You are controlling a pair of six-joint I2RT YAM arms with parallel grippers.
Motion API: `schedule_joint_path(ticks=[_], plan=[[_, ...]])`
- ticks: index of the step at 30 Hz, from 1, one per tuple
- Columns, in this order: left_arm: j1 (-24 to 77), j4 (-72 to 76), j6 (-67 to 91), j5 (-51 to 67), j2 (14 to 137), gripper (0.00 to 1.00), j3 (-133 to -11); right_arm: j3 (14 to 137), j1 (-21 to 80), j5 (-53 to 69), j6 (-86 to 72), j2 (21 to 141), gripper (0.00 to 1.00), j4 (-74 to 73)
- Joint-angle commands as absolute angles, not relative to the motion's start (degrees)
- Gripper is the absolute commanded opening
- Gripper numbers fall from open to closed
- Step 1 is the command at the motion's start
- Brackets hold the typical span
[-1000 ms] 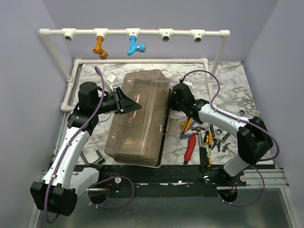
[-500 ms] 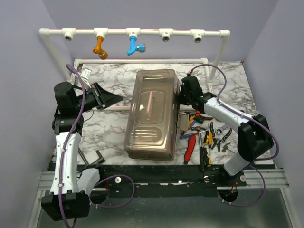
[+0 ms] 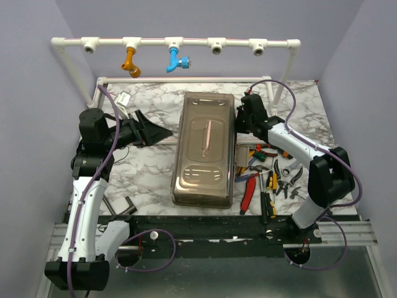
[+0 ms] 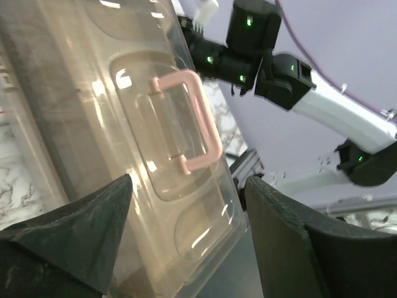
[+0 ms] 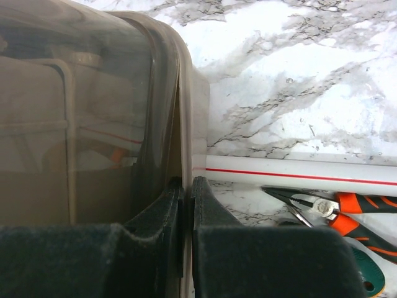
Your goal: Pack the tool kit
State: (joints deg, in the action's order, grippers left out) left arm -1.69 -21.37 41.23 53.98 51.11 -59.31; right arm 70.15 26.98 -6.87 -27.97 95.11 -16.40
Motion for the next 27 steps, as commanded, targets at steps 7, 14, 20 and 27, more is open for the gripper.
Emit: schedule_joint_path(ticks=[7,14,20,27], plan=[[30.0,-36.2,29.6,13.1,58.4,0.80,-74.4,71.7,27.1,-2.7,-28.5,96.3,0.01,-15.4],[44.5,-47.5,27.5,-10.1,70.9,0.73,-87.7,71.5,27.1,-1.9,-28.9,96.5,0.01,-15.3],[49.4,-53.8,26.2,-17.3,80.0,0.69,-96.9,70.7,27.1,-0.9,-29.4,96.2,0.01,-14.8],[50.1,-57.0,26.3,-18.4,84.3,0.60,-99.8,70.2,27.1,-0.4,-29.5,96.5,0.01,-14.6]])
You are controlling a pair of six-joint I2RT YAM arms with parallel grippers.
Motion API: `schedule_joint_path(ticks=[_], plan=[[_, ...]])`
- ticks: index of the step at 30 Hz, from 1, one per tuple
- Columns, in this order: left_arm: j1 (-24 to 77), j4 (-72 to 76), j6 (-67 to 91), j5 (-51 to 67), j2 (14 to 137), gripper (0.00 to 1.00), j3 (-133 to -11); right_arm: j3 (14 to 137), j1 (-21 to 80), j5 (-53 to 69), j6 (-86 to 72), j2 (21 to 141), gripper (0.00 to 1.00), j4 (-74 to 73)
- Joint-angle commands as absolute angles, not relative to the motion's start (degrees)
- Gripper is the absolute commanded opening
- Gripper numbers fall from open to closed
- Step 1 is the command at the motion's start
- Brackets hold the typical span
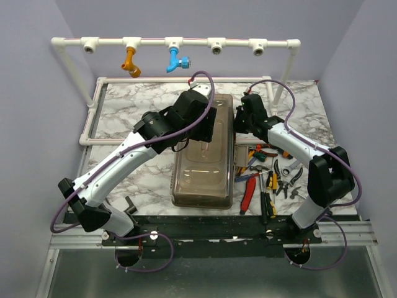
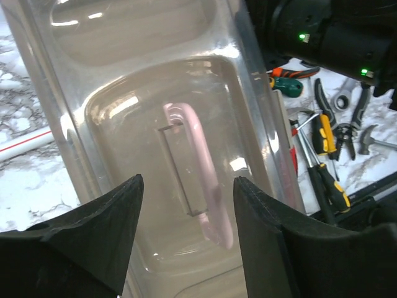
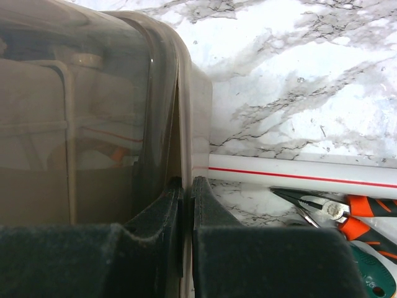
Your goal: Pack the tool kit
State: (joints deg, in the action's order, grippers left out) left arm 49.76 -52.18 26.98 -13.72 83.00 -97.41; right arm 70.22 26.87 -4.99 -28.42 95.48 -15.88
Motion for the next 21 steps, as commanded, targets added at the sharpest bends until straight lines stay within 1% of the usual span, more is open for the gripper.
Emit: schedule_joint_path(ticks=[1,4,6,8,10,12,13,14,16,21], plan=[[50.1,-57.4,26.3,-18.1,84.8,0.60,-99.8,70.1,27.1,-0.4,-29.5,96.5,0.01,-14.5],[50.1,-58.3,26.4,-16.5,86.2,0.57,-99.3,70.0,27.1,-0.4,-29.5,96.6,0.01,-14.4],[50.1,-58.6,26.7,-16.2,86.6,0.48,-98.8,70.0,27.1,-0.4,-29.5,96.8,0.01,-14.3],[50.1,-59.1,26.7,-16.7,86.7,0.33,-98.8,69.8,27.1,-0.4,-29.5,96.8,0.01,-14.3],[50.1,-59.9,26.7,-17.8,86.6,0.21,-99.4,69.6,27.1,-0.4,-29.5,96.8,0.01,-14.3],[50.1,-60.5,26.6,-18.1,86.1,0.07,-99.9,69.3,27.1,-0.4,-29.4,96.8,0.01,-14.3],[50.0,-60.4,26.2,-17.9,85.6,0.02,-99.9,69.0,27.0,-0.4,-29.5,96.6,0.01,-14.2],[49.9,-60.2,26.0,-17.3,85.1,0.00,-99.9,68.7,27.1,-0.4,-29.5,96.5,0.01,-14.0],[48.8,-58.5,25.9,-14.5,83.2,0.00,-98.8,68.2,27.1,-0.4,-29.4,96.2,0.01,-13.8],[42.1,-49.5,27.2,-3.0,74.6,0.00,-89.5,67.2,27.1,-0.6,-29.2,95.6,0.01,-13.7]])
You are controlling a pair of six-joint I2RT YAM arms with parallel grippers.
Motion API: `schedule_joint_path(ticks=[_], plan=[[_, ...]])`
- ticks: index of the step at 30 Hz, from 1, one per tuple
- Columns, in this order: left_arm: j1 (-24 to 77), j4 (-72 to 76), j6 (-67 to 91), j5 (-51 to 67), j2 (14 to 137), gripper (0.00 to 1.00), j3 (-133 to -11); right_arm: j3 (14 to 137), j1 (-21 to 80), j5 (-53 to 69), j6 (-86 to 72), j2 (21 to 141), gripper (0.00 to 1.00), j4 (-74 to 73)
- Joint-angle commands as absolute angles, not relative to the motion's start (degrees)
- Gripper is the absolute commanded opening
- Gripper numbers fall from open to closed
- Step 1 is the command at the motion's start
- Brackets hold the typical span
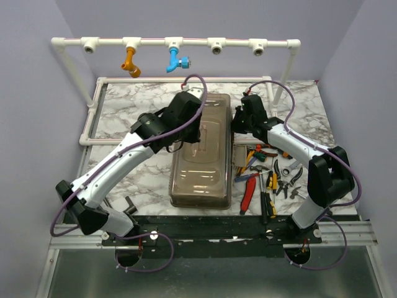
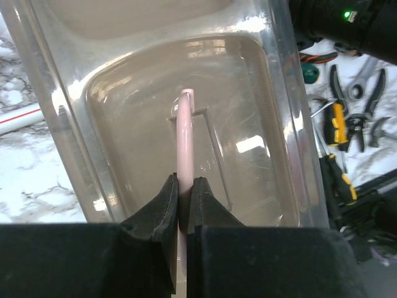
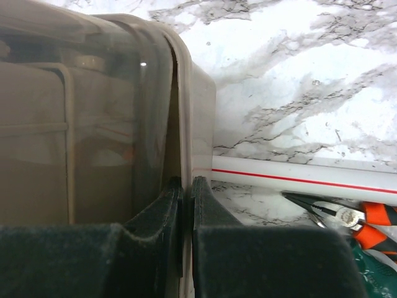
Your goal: Pack the tool kit
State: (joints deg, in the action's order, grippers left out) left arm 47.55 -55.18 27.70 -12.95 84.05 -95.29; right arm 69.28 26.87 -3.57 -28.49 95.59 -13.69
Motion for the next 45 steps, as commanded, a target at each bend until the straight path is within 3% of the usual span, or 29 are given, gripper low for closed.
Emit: schedule_joint_path(ticks=[1,10,21,45], plan=[[40.8,-48.2,27.4,-1.7,72.8,0.00,-87.8,67.0,27.1,-0.6,-29.0,95.5,0.01,-13.5],[27.8,-42.3,28.4,10.5,61.9,0.00,-76.8,65.6,27.0,-0.4,-28.5,95.4,0.01,-12.0],[13.8,-41.5,25.5,20.3,57.1,0.00,-71.0,67.4,26.9,-1.3,-27.1,96.4,0.01,-13.5],[-2.0,-47.4,18.0,15.4,54.8,0.00,-72.3,69.9,25.8,-2.6,-25.7,97.5,0.01,-16.8]])
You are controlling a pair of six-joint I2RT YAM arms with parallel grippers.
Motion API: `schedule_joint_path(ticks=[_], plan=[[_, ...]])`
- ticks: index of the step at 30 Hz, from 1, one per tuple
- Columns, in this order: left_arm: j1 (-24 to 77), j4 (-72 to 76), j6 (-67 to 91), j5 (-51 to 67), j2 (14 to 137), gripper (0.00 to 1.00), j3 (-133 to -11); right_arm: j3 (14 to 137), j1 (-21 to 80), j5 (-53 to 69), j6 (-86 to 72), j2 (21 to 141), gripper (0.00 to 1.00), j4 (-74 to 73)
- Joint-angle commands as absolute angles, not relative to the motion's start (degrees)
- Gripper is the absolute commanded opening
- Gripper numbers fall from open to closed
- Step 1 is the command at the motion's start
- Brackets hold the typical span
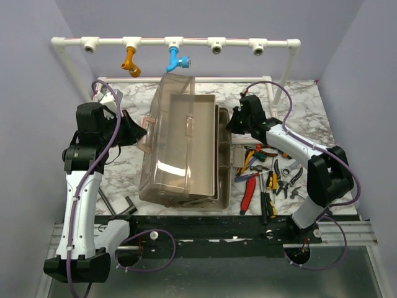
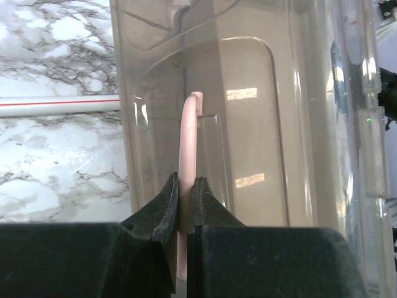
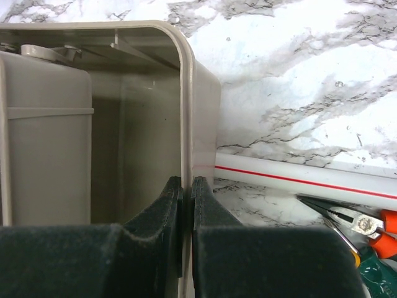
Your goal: Pack the tool kit
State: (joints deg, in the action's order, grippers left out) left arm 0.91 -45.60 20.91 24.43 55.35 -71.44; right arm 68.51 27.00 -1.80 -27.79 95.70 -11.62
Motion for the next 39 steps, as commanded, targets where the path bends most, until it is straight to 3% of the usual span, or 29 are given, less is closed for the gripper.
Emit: schedule_joint_path(ticks=[1,24,34,36,37,39], plan=[[-2.1,-48.0,17.6,14.0,54.9,0.00,-72.5,70.5,25.6,-2.5,-25.7,97.8,0.01,-17.5],[-2.2,-48.1,15.4,-7.1,52.6,0.00,-58.5,72.2,24.9,-2.1,-25.7,93.6,0.01,-20.3],[-4.1,-49.5,16.0,-14.9,58.0,0.00,-58.4,64.2,24.9,8.0,-30.8,90.2,0.01,-15.3],[-4.9,-51.0,16.1,-14.7,59.5,0.12,-60.2,64.0,25.0,8.1,-31.0,90.3,0.01,-15.2],[-5.1,-51.2,16.2,-14.1,59.6,0.27,-60.9,64.0,25.0,8.2,-31.0,90.3,0.01,-15.3],[-5.5,-51.4,16.3,-13.0,58.6,0.44,-62.1,64.1,24.9,8.1,-31.0,90.1,0.01,-15.4]])
